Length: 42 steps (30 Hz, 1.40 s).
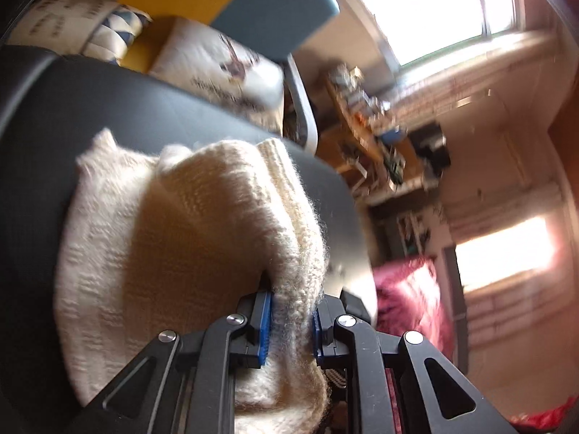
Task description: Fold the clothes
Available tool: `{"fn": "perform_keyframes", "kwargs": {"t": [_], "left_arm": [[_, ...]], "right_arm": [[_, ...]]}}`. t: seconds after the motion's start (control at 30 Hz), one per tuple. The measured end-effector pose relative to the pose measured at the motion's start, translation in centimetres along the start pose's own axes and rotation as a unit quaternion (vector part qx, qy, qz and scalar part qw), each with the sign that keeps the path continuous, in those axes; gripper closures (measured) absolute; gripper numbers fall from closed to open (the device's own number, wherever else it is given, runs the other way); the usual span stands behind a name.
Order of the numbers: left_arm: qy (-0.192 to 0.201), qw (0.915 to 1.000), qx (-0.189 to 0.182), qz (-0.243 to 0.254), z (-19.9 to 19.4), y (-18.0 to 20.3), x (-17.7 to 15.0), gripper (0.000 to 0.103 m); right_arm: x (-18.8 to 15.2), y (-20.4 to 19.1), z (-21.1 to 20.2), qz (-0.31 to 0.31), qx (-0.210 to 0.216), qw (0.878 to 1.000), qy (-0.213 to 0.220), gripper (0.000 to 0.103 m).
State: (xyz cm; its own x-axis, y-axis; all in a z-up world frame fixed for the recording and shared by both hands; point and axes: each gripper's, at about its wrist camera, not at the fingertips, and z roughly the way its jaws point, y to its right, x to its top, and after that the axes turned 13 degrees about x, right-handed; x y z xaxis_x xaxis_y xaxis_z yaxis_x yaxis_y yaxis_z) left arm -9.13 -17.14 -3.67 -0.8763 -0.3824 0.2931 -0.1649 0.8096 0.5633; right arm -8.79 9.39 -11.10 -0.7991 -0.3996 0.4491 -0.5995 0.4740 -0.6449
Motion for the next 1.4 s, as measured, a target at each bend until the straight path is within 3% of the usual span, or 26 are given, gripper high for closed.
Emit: {"fn": "perform_keyframes", "kwargs": {"t": [0.17, 0.43, 0.57, 0.63, 0.7, 0.77, 0.9, 1.03, 1.1, 1.17, 1.23, 1.3, 1.4], "left_arm": [[-0.032, 0.9994, 0.008, 0.004, 2.5, 0.4, -1.9, 0.086], [-0.039, 0.9988, 0.014, 0.028, 3.2, 1.0, -3.1, 0.085], [-0.072, 0.9969, -0.007, -0.031, 5.4, -1.2, -2.7, 0.084], [-0.084, 0.9951, -0.020, -0.047, 6.0, -1.3, -2.8, 0.081], [-0.096, 0.9928, -0.040, -0.058, 6.2, -1.1, -3.0, 0.063], [-0.108, 0.9895, -0.067, -0.068, 6.2, -0.7, -3.2, 0.060], [-0.089, 0.9916, -0.083, -0.044, 2.7, -0.4, -2.7, 0.058], [-0.060, 0.9939, -0.092, -0.014, -1.5, -0.8, -2.4, 0.056], [-0.032, 0.9966, -0.076, 0.008, -4.8, -2.7, -2.9, 0.054], [0.013, 0.9982, -0.024, 0.054, -7.7, -4.7, -4.1, 0.053], [0.066, 0.9883, 0.048, 0.129, -10.6, -6.2, -6.4, 0.052], [0.093, 0.9736, 0.092, 0.187, -12.3, -7.6, -8.9, 0.051], [0.099, 0.9624, 0.107, 0.229, -12.2, -8.5, -12.4, 0.048]], "right_arm": [[-0.4, 0.1, -0.2, 0.002, 0.004, 1.000, 0.005, 0.069], [-1.1, 0.6, -1.7, 0.008, 0.029, 0.999, 0.027, 0.069], [-2.2, 0.5, -4.2, 0.003, 0.028, 0.999, 0.044, 0.069], [-2.9, 0.6, -4.8, 0.003, 0.022, 0.999, 0.041, 0.069], [-3.7, 0.9, -5.2, 0.006, 0.016, 0.999, 0.039, 0.069], [-4.5, 1.4, -5.6, 0.016, 0.013, 0.999, 0.040, 0.069], [-6.0, 2.6, -6.7, 0.045, 0.011, 0.998, 0.049, 0.069], [-7.2, 1.8, -10.4, 0.040, 0.008, 0.996, 0.085, 0.069], [-7.1, -0.1, -12.5, 0.009, 0.034, 0.994, 0.099, 0.069], [-5.9, -3.1, -13.5, -0.043, 0.066, 0.993, 0.092, 0.066], [-5.0, -6.5, -13.5, -0.096, 0.096, 0.988, 0.067, 0.063], [-4.1, -9.5, -11.7, -0.136, 0.098, 0.985, 0.026, 0.062], [-3.4, -11.9, -8.0, -0.168, 0.063, 0.983, -0.043, 0.062]]}}
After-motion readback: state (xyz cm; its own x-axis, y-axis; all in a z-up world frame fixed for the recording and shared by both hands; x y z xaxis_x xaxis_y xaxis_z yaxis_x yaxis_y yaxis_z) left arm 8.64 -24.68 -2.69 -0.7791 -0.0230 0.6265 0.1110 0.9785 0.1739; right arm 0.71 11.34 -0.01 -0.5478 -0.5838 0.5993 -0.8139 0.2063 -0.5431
